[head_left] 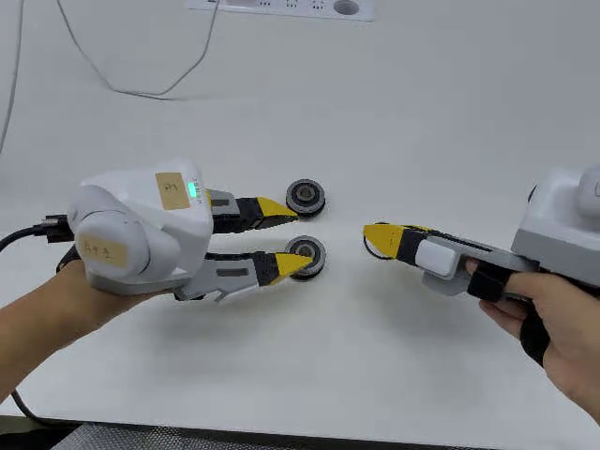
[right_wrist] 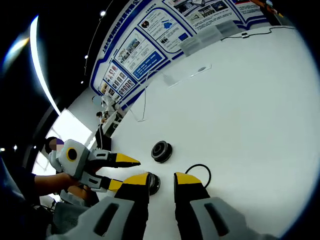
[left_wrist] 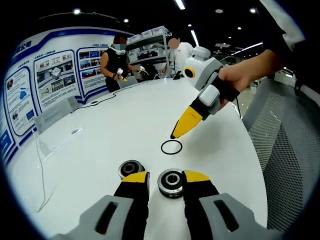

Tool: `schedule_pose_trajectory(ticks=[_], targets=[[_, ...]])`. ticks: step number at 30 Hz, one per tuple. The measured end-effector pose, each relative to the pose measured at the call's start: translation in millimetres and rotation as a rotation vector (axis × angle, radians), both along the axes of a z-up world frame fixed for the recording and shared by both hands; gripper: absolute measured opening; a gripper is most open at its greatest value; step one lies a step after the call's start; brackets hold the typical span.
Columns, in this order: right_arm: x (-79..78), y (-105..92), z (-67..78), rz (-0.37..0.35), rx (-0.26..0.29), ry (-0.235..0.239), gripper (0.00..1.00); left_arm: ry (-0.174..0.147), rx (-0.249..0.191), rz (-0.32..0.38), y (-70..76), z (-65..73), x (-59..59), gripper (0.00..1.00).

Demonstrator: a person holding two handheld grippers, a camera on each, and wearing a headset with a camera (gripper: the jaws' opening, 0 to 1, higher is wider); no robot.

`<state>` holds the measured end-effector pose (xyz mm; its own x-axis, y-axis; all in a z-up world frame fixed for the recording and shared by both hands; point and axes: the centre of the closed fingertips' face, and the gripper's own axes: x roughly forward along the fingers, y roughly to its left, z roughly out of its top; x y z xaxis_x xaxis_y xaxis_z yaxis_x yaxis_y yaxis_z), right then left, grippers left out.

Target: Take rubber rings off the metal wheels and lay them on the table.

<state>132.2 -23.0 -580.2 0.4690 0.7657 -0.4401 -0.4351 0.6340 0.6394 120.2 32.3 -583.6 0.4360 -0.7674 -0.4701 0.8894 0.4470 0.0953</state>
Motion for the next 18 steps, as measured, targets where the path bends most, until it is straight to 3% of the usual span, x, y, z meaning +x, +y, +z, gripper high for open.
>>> schedule_pose_trajectory(ticks=[5,8,18], targets=[[-3.7,6.0,1.0,0.016,0.028,0.001,0.20,0.026,0.014,-0.021,-1.4,-5.3,-3.5,0.21],[-10.0,12.1,2.1,0.059,0.049,0.005,0.22,0.026,0.017,-0.029,-3.3,-5.7,-4.6,0.21],[-26.8,28.8,-3.8,0.159,0.053,0.016,0.40,0.036,0.033,-0.045,-5.5,-10.2,-7.1,0.19]])
